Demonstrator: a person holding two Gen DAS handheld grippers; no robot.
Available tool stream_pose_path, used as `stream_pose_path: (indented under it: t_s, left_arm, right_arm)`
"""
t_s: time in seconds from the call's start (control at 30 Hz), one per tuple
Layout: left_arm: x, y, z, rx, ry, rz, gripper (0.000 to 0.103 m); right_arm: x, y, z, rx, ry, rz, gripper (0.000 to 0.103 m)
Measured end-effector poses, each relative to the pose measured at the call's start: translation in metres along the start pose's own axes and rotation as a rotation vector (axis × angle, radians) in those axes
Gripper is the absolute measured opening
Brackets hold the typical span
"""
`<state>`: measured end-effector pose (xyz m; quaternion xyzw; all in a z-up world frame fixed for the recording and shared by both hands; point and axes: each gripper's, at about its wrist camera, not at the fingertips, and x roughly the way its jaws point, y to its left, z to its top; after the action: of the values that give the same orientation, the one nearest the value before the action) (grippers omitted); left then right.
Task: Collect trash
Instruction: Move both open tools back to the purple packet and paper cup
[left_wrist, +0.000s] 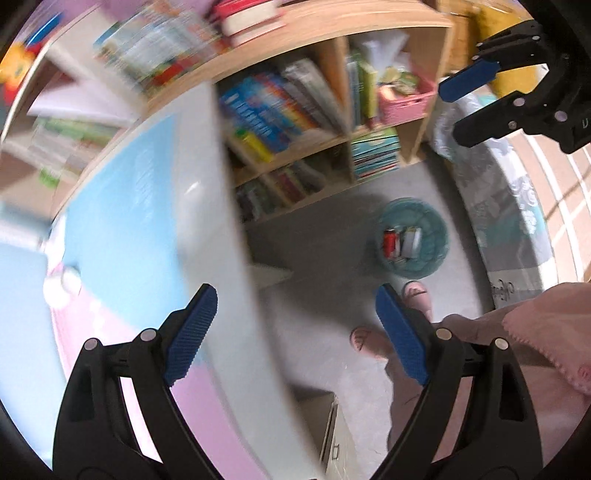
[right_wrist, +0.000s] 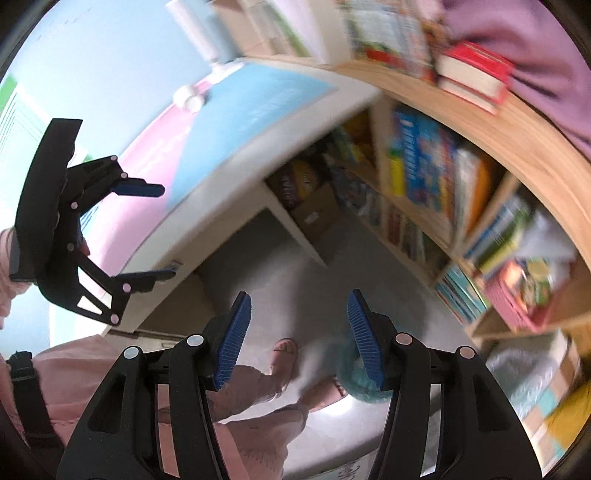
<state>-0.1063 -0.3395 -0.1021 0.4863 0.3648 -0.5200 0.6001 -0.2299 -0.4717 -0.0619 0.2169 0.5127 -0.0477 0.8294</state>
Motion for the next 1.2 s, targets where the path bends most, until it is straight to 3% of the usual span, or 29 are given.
stream_pose_path:
  t_s: [0.6, 0.77, 0.83, 1.2]
  left_arm:
    - [-0.019, 0.175, -0.184, -0.411, 0.115, 0.185, 0.088]
    - [-0.019, 0.206, -0.218, -0.515, 0.143, 0.213, 0.089]
    - [-0.021, 0.218, -0.233, -0.566, 0.154, 0.222, 0.089]
    - [-0.003, 0.279, -0.282, -0.872, 0.219, 0.231, 0.090]
  right_arm:
    - [0.107, 0.183, 0.143, -0.405, 0.102, 0.132, 0.056]
    - [0.130, 0.224, 0.181, -0.495, 0.114, 0.135, 0.056]
    - [0.137, 0.237, 0.198, -0.528, 0.112, 0.135, 0.062]
    - [0.198, 0.272, 0.307, -0.687, 0.133, 0.170, 0.068]
